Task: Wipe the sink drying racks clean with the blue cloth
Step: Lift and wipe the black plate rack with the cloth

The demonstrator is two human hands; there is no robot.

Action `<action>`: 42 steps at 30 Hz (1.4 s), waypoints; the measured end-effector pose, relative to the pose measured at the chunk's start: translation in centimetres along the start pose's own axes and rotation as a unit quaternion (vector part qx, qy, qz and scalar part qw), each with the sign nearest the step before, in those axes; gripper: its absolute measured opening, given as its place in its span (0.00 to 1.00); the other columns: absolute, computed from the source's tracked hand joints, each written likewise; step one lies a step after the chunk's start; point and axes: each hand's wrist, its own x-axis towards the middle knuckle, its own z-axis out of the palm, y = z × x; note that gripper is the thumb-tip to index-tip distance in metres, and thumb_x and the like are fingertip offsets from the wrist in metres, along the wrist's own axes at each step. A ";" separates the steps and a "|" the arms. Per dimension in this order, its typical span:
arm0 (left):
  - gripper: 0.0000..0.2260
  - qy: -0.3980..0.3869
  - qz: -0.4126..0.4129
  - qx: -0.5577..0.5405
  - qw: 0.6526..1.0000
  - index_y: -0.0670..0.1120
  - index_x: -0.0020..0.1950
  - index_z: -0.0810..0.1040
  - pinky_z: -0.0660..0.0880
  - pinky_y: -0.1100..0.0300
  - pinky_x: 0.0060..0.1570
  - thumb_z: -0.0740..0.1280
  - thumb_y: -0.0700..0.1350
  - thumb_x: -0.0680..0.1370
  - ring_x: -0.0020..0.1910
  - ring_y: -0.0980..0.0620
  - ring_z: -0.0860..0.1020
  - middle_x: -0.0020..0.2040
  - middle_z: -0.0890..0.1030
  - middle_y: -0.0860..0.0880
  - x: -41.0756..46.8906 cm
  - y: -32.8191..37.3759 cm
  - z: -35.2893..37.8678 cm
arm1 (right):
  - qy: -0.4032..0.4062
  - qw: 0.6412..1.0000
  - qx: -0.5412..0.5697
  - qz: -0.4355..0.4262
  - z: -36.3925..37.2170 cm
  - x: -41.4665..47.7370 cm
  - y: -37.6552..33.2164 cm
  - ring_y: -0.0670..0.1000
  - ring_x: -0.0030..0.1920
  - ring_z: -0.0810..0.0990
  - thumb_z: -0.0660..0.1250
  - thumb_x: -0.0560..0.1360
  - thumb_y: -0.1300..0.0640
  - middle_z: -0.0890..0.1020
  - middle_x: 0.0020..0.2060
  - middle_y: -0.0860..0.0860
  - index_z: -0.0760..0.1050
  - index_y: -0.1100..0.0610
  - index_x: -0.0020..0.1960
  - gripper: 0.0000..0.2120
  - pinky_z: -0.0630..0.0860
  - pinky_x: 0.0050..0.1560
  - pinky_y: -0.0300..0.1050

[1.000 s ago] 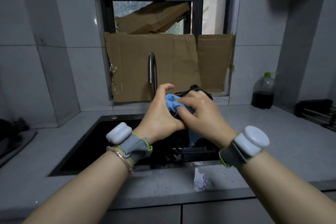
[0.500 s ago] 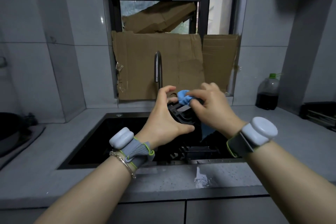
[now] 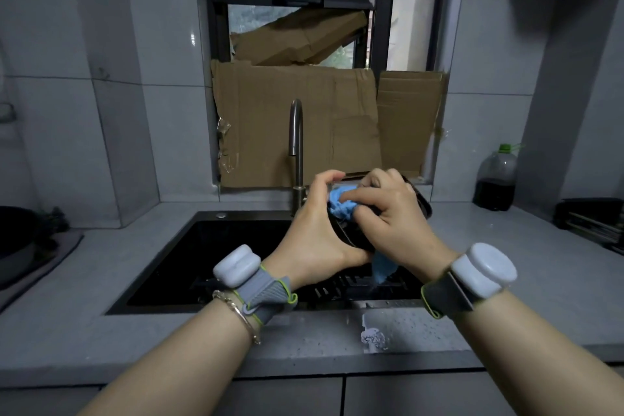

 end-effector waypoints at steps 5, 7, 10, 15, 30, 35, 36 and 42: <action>0.41 -0.009 -0.006 0.016 1.000 0.62 0.61 0.59 0.73 0.55 0.62 0.79 0.36 0.60 0.59 0.57 0.75 0.57 0.73 0.56 -0.6 0.0 -0.3 | 0.067 0.997 0.009 0.022 -0.4 -0.1 2.1 0.52 0.42 0.69 0.53 0.67 0.52 0.74 0.35 0.48 0.83 0.58 0.41 0.20 0.69 0.44 0.55; 0.41 -0.015 -0.006 0.025 1.000 0.61 0.61 0.60 0.71 0.59 0.63 0.79 0.36 0.61 0.61 0.59 0.73 0.58 0.73 0.57 -0.8 -0.1 -0.8 | 0.099 0.992 -0.042 0.062 -1.3 -0.2 4.0 0.57 0.41 0.71 0.52 0.66 0.51 0.78 0.35 0.53 0.83 0.59 0.41 0.22 0.71 0.44 0.56; 0.39 -0.023 -0.014 0.028 0.999 0.64 0.59 0.60 0.73 0.64 0.60 0.78 0.36 0.62 0.61 0.60 0.72 0.59 0.73 0.57 -1.0 -0.3 -1.3 | 0.075 0.981 -0.124 0.131 -1.7 -0.2 5.3 0.59 0.44 0.72 0.53 0.67 0.53 0.80 0.40 0.57 0.82 0.60 0.44 0.21 0.68 0.45 0.51; 0.38 -0.003 -0.005 -0.007 1.000 0.63 0.58 0.63 0.76 0.60 0.58 0.78 0.36 0.59 0.61 0.57 0.74 0.59 0.73 0.54 -0.8 -0.9 -0.9 | 0.096 0.991 -0.081 0.049 1.0 -2.8 1.7 0.60 0.42 0.75 0.55 0.69 0.57 0.80 0.41 0.57 0.79 0.63 0.43 0.16 0.67 0.44 0.45; 0.38 0.004 0.001 0.017 1.000 0.64 0.55 0.62 0.77 0.60 0.54 0.78 0.34 0.61 0.56 0.57 0.75 0.59 0.72 0.54 -1.8 -0.7 -1.3 | 0.105 0.991 -0.020 -0.080 1.1 -4.8 2.6 0.53 0.40 0.70 0.55 0.66 0.64 0.78 0.36 0.56 0.76 0.64 0.32 0.12 0.66 0.42 0.39; 0.36 -0.014 0.000 0.019 1.000 0.63 0.55 0.62 0.79 0.60 0.45 0.77 0.32 0.64 0.49 0.56 0.77 0.59 0.70 0.55 -2.2 -0.3 -1.4 | 0.112 0.993 -0.035 0.003 0.5 -5.3 3.6 0.50 0.42 0.68 0.55 0.67 0.60 0.79 0.37 0.56 0.78 0.63 0.33 0.14 0.62 0.42 0.36; 0.36 -0.009 0.001 0.016 1.000 0.63 0.55 0.63 0.78 0.59 0.46 0.76 0.32 0.63 0.48 0.57 0.77 0.59 0.71 0.54 -2.2 -0.3 -1.3 | 0.108 0.994 -0.019 -0.009 0.8 -5.5 2.5 0.50 0.43 0.68 0.55 0.66 0.60 0.79 0.37 0.55 0.79 0.62 0.34 0.14 0.63 0.42 0.37; 0.36 0.020 0.013 0.014 1.000 0.62 0.56 0.66 0.74 0.59 0.58 0.78 0.37 0.58 0.57 0.59 0.74 0.57 0.73 0.54 -2.2 -0.9 -2.0 | 0.062 0.994 0.045 -0.073 2.0 -6.2 -0.5 0.51 0.47 0.70 0.57 0.67 0.60 0.78 0.43 0.50 0.80 0.54 0.43 0.13 0.68 0.46 0.49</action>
